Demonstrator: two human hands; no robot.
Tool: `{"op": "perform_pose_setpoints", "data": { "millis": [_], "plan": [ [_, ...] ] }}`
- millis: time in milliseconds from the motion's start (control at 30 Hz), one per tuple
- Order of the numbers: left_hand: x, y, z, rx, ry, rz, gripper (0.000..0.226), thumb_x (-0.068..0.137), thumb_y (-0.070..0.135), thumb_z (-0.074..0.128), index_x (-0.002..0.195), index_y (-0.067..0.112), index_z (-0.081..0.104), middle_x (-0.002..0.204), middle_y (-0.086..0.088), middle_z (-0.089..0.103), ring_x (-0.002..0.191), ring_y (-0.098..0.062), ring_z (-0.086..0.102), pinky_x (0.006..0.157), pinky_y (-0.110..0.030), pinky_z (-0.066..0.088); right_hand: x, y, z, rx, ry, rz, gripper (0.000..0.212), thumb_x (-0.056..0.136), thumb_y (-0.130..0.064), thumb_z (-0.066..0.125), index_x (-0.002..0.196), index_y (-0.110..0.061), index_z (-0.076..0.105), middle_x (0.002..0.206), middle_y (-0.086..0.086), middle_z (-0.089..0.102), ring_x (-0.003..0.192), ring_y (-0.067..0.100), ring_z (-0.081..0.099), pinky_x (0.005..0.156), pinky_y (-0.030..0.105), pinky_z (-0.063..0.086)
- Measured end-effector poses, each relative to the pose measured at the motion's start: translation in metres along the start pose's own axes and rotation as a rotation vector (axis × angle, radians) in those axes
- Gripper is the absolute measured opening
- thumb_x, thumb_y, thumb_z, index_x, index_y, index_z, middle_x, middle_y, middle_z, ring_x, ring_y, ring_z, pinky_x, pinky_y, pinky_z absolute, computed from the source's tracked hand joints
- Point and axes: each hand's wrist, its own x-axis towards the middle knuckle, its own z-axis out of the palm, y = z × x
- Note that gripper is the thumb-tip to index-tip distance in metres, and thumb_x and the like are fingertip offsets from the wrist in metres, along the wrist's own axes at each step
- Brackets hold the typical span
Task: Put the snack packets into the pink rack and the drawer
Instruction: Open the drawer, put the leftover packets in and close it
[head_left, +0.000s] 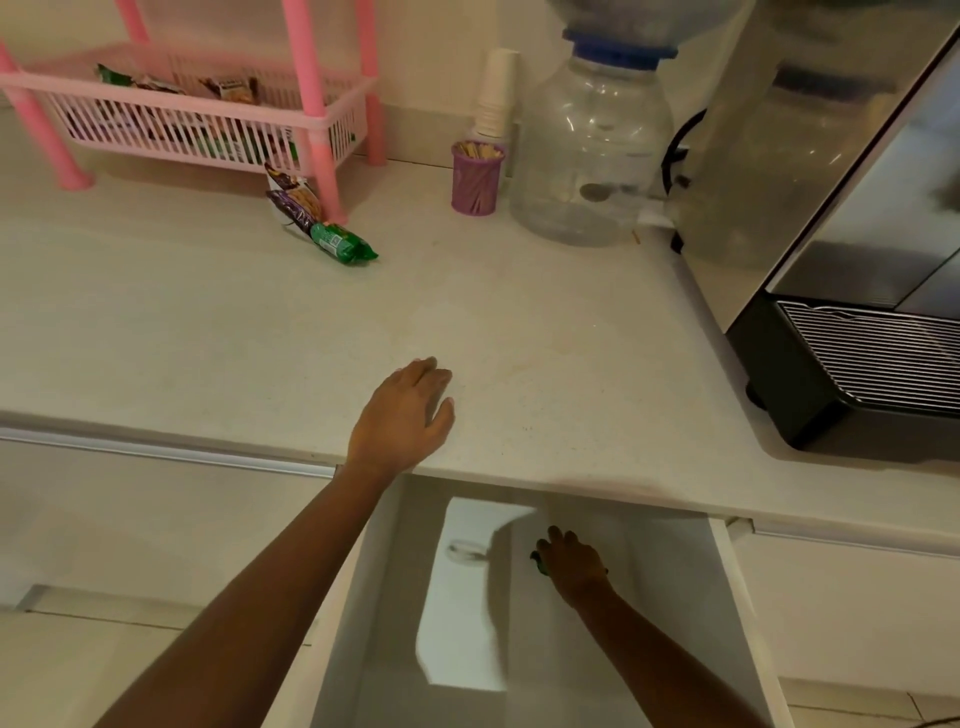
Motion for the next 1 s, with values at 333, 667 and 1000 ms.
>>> {"op": "perform_pose_setpoints", "data": {
  "millis": [333, 667, 1000],
  "plan": [
    [-0.001, 0.002, -0.004, 0.024, -0.030, -0.001, 0.042, 0.094, 0.024, 0.045, 0.132, 0.008, 0.046, 0.145, -0.013, 0.043, 0.133, -0.027, 0.040, 0.110, -0.035, 0.031, -0.069, -0.025, -0.105, 0.028, 0.496, -0.311, 0.023, 0.069, -0.009, 0.069, 0.091, -0.015, 0.067, 0.088, 0.002, 0.067, 0.078, 0.017, 0.065, 0.054, 0.024, 0.048],
    [-0.001, -0.003, -0.003, 0.049, -0.083, 0.028, 0.043, 0.097, 0.026, 0.038, 0.138, 0.013, 0.039, 0.150, -0.010, 0.034, 0.137, -0.020, 0.032, 0.113, -0.028, 0.022, -0.058, -0.054, -0.193, 0.239, 0.882, -0.456, 0.015, 0.070, -0.007, 0.073, 0.083, -0.010, 0.069, 0.079, 0.006, 0.070, 0.067, 0.020, 0.065, 0.048, 0.022, 0.052],
    [0.022, -0.044, -0.011, 0.216, 0.009, -0.033, 0.043, 0.096, 0.027, 0.027, 0.137, 0.015, 0.032, 0.143, -0.006, 0.038, 0.131, -0.020, 0.035, 0.110, -0.029, 0.029, 0.036, -0.062, -0.224, 0.347, 0.528, -0.024, 0.072, 0.085, -0.062, 0.001, 0.147, -0.027, 0.012, 0.159, 0.004, 0.007, 0.146, 0.023, -0.001, 0.118, 0.045, 0.004]
  ]
}}
